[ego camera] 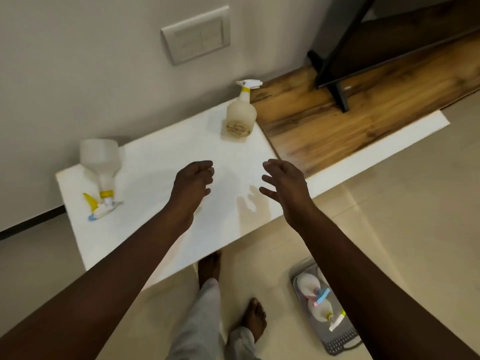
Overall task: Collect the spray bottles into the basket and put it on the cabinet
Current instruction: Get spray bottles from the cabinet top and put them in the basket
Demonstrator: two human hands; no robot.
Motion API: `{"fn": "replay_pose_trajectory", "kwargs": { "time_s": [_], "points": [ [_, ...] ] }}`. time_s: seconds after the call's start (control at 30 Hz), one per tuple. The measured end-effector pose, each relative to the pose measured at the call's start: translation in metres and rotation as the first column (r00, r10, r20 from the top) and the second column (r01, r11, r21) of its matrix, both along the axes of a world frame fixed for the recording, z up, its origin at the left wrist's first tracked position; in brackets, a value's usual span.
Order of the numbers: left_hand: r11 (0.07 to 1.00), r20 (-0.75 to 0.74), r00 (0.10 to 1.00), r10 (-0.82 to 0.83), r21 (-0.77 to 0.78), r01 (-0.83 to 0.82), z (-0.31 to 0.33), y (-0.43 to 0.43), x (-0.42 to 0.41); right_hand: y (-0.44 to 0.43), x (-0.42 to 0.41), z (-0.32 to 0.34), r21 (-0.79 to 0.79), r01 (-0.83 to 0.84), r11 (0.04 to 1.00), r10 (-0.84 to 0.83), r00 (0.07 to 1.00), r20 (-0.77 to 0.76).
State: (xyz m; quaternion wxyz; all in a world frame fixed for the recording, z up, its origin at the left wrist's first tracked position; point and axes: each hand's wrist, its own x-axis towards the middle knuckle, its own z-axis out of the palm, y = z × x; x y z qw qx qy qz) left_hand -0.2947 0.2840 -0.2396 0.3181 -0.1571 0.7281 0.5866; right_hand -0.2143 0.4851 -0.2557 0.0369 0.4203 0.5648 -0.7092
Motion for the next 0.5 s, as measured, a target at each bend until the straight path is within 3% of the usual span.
{"fn": "replay_pose_trajectory", "kwargs": {
  "time_s": [0.3,0.5],
  "points": [
    [0.999,-0.051,0.998,-0.021,-0.042,0.019,-0.036,0.067,-0.114,0.024,-0.119,-0.037,-0.023,0.09,0.996,-0.089,0.994,0.056],
    [0.995,0.024,0.995,-0.095,-0.026,0.096,-0.061,0.102,-0.16,0.03,-0.172,-0.055,-0.044,0.054,0.998,-0.051,0.997,0.064]
  ]
}}
